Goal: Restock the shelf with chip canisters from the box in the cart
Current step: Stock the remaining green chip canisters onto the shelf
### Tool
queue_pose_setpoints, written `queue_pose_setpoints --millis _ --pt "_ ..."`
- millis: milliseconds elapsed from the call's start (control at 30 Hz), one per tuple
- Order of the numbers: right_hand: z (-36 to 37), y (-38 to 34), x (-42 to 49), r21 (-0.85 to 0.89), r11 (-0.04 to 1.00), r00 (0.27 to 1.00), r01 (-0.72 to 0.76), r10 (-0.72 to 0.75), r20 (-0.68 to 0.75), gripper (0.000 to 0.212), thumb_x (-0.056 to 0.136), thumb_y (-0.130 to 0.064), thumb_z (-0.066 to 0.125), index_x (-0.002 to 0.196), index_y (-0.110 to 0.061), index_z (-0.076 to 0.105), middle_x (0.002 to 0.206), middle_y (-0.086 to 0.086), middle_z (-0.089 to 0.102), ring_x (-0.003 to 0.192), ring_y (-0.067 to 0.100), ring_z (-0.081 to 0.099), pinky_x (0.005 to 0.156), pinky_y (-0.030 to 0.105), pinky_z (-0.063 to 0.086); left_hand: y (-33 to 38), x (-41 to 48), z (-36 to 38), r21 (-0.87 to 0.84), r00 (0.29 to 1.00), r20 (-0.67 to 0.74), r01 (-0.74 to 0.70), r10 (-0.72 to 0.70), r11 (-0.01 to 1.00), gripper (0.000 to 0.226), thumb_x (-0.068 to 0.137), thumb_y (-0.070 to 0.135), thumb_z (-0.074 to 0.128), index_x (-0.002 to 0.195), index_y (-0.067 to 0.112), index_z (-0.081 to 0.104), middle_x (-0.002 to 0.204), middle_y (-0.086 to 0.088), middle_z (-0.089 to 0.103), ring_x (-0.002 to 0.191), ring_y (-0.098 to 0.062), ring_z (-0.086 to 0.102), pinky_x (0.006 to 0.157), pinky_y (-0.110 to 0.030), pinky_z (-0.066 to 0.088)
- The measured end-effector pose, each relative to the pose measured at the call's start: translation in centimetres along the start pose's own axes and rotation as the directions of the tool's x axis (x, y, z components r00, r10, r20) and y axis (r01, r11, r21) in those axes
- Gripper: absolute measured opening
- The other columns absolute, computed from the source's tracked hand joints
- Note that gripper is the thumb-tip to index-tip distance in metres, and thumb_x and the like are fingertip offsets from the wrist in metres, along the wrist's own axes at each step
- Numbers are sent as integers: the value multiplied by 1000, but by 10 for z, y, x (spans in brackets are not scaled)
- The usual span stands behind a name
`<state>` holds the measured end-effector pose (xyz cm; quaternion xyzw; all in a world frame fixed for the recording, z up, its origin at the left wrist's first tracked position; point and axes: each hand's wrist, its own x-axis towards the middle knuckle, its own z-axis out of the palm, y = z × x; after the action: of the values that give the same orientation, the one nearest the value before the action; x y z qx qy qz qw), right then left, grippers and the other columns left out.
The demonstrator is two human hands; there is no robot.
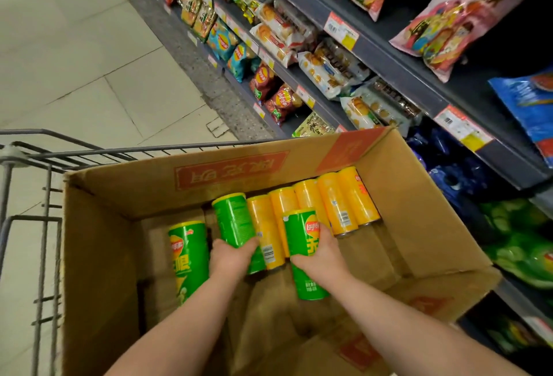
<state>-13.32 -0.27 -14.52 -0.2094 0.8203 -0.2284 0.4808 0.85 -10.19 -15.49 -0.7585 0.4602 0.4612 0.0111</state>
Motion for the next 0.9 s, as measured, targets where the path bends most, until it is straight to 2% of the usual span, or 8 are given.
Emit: queue_pose_setpoints --millis 133,267,333,600,667,767,833,900 --pt "-11 -10 -9 -9 999 998 52 -52 -38 89 68 -24 78 142 -22 29 127 4 46 113 19 49 96 36 45 9 -31 0 -8 986 81 -146 147 989 57 77 35 75 119 5 50 110 -13 62 101 -29 62 78 -28 45" --pt "-34 -11 -24 -2 998 993 59 -59 -104 90 69 -28 76 143 -24 25 131 4 44 115 21 49 96 34 43 16 -54 4 -58 943 203 -256 262 965 54 77 32 75 120 10 51 111 -12 65 96 -26 64 86 -36 52" --pt "-47 -6 -31 17 999 986 48 -45 -159 93 66 -32 76 145 -23 26 131 5 45 116 22 50 97 34 44 22 -65 10 -91 926 236 -282 296 955 52 79 30 75 121 10 51 110 -12 65 94 -26 64 85 -34 51" --pt "-95 24 -72 128 990 949 55 -12 -316 86 43 -49 63 123 -26 45 111 2 54 98 17 57 86 36 50 47 -123 34 -159 833 319 -423 452 892 36 82 27 72 110 18 50 91 1 60 73 -10 56 54 -15 40" --pt "-107 33 -87 168 982 934 88 -22 -357 77 43 -48 64 115 -27 47 106 2 56 94 17 58 83 35 51 49 -143 37 -188 800 350 -450 488 873 38 82 27 71 113 17 51 91 2 61 76 -9 59 58 -17 45" --pt "-126 44 -114 241 958 899 158 -38 -436 57 56 -32 74 105 -28 46 103 3 58 94 17 58 75 28 47 47 -173 46 -219 746 411 -477 524 851 49 73 38 76 113 19 54 98 1 65 84 -15 64 71 -27 51" --pt "-138 52 -134 273 941 872 201 -45 -488 61 52 -35 72 107 -31 44 104 2 59 96 16 58 77 27 47 46 -194 54 -240 698 446 -509 560 827 49 63 46 75 103 25 55 98 0 67 86 -17 66 75 -30 53" --pt "-149 66 -158 288 931 847 226 -42 -530 68 49 -40 69 112 -32 43 106 -1 57 99 16 57 81 27 46 43 -220 65 -254 643 465 -562 609 787 37 67 40 74 95 26 55 99 -2 68 83 -15 65 70 -27 51"
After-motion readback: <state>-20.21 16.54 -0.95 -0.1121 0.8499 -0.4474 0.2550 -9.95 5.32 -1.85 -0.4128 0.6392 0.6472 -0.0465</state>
